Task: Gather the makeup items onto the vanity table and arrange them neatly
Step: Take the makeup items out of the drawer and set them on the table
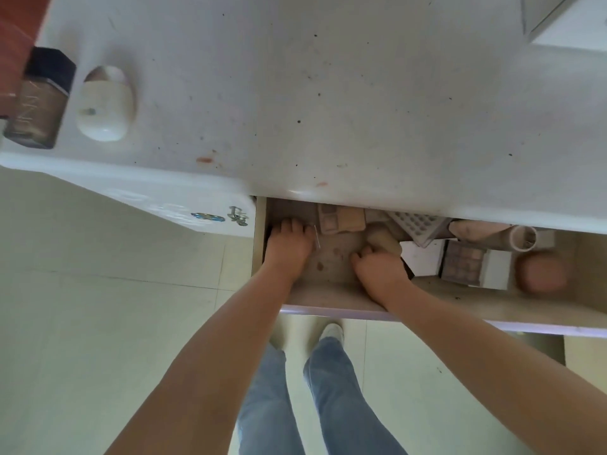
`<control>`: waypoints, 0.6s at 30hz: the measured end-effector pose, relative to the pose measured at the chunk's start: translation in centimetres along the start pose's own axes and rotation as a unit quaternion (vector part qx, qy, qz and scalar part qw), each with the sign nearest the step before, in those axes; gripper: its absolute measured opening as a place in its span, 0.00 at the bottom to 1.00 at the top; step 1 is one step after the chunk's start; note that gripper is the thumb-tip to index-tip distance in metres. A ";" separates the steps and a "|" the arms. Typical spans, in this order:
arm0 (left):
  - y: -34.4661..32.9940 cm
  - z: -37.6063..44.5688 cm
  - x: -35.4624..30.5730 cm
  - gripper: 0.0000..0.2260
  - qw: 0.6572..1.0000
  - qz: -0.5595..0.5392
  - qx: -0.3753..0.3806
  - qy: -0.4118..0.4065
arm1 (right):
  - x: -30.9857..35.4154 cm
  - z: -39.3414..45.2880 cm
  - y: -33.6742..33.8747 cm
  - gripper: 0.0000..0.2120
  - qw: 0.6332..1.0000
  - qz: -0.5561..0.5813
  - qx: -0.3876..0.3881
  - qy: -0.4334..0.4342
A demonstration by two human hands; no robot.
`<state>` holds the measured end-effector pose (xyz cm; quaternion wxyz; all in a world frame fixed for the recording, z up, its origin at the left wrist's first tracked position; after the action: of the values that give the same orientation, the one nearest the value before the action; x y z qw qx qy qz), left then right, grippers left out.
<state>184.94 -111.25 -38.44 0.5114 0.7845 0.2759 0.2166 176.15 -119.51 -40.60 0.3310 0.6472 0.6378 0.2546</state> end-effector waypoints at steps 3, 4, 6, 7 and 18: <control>-1.6 -0.1 -0.3 0.24 0.997 -0.069 0.020 -0.019 | 0.1 0.5 -0.1 0.18 1.000 -0.022 -0.004 0.004; -1.6 -0.5 -0.1 0.25 0.997 -0.076 0.012 -0.019 | 0.2 0.6 -0.2 0.18 1.000 -0.026 0.001 0.005; -1.4 -1.4 0.2 0.25 0.996 -0.081 0.009 -0.024 | 0.1 0.7 -0.6 0.18 0.999 -0.029 0.014 0.012; -1.5 -1.7 0.1 0.25 0.996 -0.085 0.024 -0.028 | 0.0 0.6 -0.6 0.18 0.999 -0.027 0.021 0.016; 6.7 -5.7 5.1 0.23 0.923 -0.359 -0.134 0.025 | -1.8 -5.1 6.6 0.23 0.917 0.323 -0.234 -0.007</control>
<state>186.66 -106.15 -29.78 0.6484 0.5512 0.5200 0.0731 176.56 -120.52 -32.18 0.3771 0.7236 0.3145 0.4851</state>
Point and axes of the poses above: each hand's wrist, its own z-axis towards the middle knuckle, its own y-axis out of the back of the hand, x = y × z, the point moved 8 cm from there along z, towards the middle knuckle, and after that the axes turned 2 degrees about -z, right-handed, at the moved point
